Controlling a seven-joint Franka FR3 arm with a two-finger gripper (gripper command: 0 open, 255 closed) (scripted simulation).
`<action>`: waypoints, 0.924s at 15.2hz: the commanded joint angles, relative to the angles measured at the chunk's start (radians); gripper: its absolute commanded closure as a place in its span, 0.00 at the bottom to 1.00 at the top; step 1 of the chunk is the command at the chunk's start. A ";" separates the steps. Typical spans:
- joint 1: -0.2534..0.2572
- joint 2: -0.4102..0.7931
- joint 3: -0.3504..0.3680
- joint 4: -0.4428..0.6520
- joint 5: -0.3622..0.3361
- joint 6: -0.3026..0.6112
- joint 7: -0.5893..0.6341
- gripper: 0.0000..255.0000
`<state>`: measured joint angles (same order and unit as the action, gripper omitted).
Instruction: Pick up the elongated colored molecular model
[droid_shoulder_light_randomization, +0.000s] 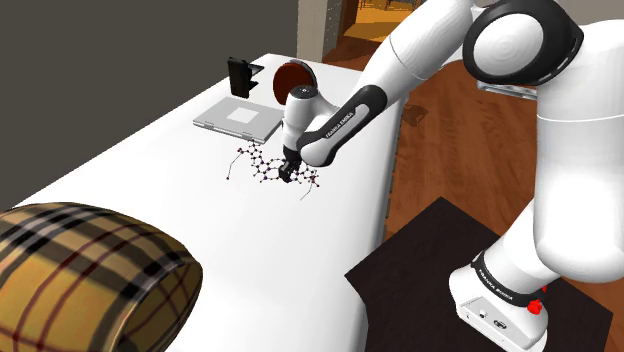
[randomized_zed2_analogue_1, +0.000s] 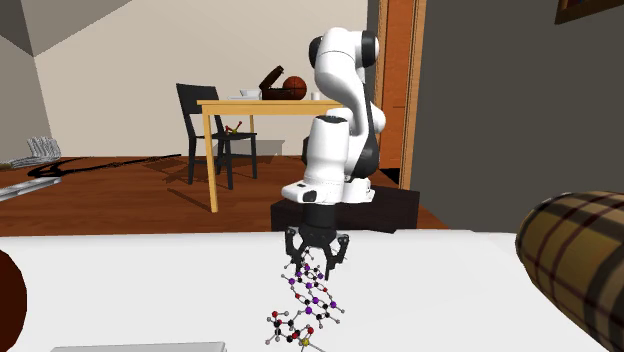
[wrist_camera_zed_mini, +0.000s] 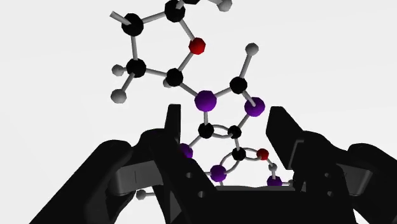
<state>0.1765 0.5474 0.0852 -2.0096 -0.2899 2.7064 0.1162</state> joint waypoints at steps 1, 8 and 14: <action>0.001 0.001 0.000 0.000 -0.001 0.002 0.001 1.00; 0.000 0.001 0.000 -0.001 -0.001 0.002 0.001 1.00; -0.011 -0.053 0.016 -0.007 0.017 -0.046 -0.017 1.00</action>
<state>0.1692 0.5055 0.0975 -2.0154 -0.2768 2.6703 0.1047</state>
